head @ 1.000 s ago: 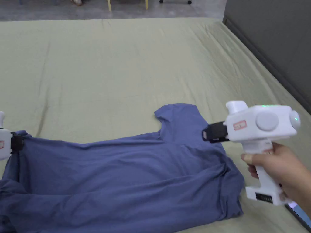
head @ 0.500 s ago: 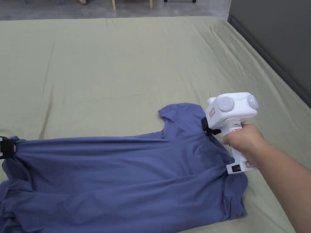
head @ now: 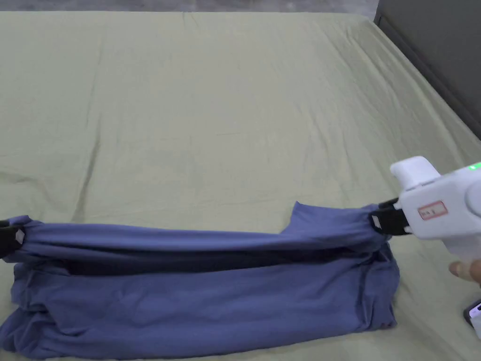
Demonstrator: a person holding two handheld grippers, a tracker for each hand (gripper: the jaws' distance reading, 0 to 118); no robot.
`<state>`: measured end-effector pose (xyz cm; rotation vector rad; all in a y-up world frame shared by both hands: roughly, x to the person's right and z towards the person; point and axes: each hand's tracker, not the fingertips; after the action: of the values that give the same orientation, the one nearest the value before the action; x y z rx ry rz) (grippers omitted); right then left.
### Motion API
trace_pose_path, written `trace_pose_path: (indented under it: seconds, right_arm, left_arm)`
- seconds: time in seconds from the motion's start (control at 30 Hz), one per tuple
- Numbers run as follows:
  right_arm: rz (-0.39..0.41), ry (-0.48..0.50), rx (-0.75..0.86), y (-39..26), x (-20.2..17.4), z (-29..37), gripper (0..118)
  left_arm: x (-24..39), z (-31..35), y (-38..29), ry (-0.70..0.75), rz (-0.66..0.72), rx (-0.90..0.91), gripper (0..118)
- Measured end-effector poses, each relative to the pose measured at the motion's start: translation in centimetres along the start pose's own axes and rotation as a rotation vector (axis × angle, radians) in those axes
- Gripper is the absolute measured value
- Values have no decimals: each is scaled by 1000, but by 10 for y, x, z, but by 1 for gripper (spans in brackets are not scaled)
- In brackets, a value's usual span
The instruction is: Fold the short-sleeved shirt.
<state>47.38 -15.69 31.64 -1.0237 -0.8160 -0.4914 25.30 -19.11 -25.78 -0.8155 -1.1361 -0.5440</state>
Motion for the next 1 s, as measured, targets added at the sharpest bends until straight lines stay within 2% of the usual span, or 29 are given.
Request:
trace_pose_path:
  seconds: [0.13,0.27,0.47,0.63,0.67,0.73,0.77,0.8,0.83,0.87,0.9,0.97,1.0]
  right_arm:
    - [1,-4,-38,-37,-10,5,4]
    - [-33,-5,-86,-64,-12,-16,4]
    - [-57,-39,-153,-88,-9,-67,4]
    - [-97,-41,-136,-93,-7,-80,6]
    - [-96,-43,-135,-92,-8,-81,12]
    - [-81,-51,-138,-88,-10,-74,16]
    - [-78,-73,-138,-85,-12,-64,20]
    - [-90,-84,-97,-82,-13,-46,42]
    - [-99,-95,-33,-81,-15,-29,98]
    - [-112,-90,32,-79,-20,-10,118]
    - [-142,-81,157,-79,-20,10,117]
    - [-209,-29,195,-80,-24,27,118]
    - [-234,-3,219,-73,-44,52,117]
  left_arm:
    - [9,29,-31,-19,-34,-2,0]
    - [17,22,-60,-7,-75,-47,0]
    - [5,-29,-101,-3,43,-197,0]
    - [0,-31,-108,-15,113,-170,1]
    - [2,-31,-107,-10,110,-170,9]
    - [2,-21,-101,-2,126,-168,25]
    - [2,-9,-95,28,156,-140,40]
    - [1,9,-90,45,185,-86,91]
    - [2,30,-85,-30,192,12,118]
    - [6,57,-82,-91,222,146,118]
    - [4,73,-83,-87,226,160,118]
    - [9,93,-86,-99,231,191,118]
    - [11,97,-90,-96,230,167,118]
